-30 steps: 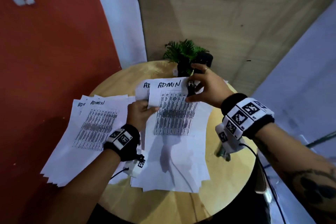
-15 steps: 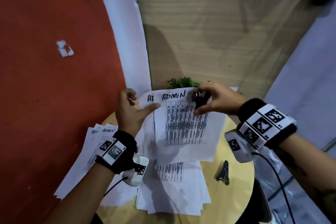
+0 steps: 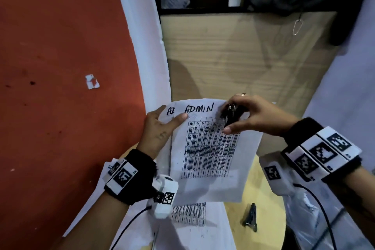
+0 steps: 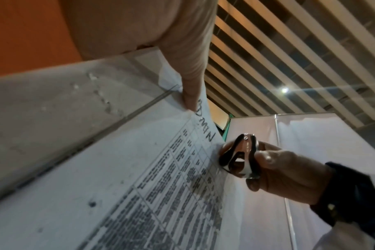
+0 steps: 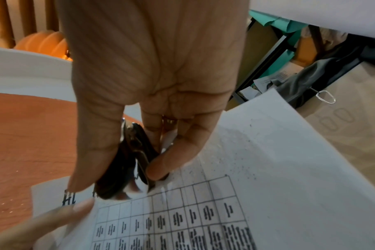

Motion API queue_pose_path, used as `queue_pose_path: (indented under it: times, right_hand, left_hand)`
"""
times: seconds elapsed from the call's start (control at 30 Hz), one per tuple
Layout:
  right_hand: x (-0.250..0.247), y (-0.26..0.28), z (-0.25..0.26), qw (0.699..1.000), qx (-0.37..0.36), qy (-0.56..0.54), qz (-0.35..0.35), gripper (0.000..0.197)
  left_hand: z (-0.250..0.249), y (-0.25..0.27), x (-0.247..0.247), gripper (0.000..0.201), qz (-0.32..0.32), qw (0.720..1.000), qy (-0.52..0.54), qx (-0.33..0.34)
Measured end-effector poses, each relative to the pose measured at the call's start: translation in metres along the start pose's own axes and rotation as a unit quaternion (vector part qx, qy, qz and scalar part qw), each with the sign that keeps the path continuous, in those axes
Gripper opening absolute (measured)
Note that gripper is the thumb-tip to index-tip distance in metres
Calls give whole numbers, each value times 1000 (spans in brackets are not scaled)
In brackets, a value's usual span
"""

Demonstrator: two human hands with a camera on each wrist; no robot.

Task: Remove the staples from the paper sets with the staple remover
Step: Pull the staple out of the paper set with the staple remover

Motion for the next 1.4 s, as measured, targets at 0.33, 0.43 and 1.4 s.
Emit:
queue_pose_path:
  times: [0.33,0.43,1.4]
  right_hand:
    - [-10,7,18,979,-70,90,-171,55]
    - [7,10,38,960,-144,62,-234,53]
    - [48,-1,65,911,-273,140,-276,36]
  left_hand:
    - [-20,0,3,11,-61,998,13,21]
    - [-24,0,4,8,-67,997,6,23]
    - [-44,7,3,12,-72,997,3,-7]
Point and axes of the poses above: each hand's wrist, its own y-axis away from the middle knuckle, its own x-axis out of the palm, z = x × y, the point moved 4 cm from there along -y, towards the middle knuckle, and after that the axes turned 3 degrees about x, right-handed, at the moved point
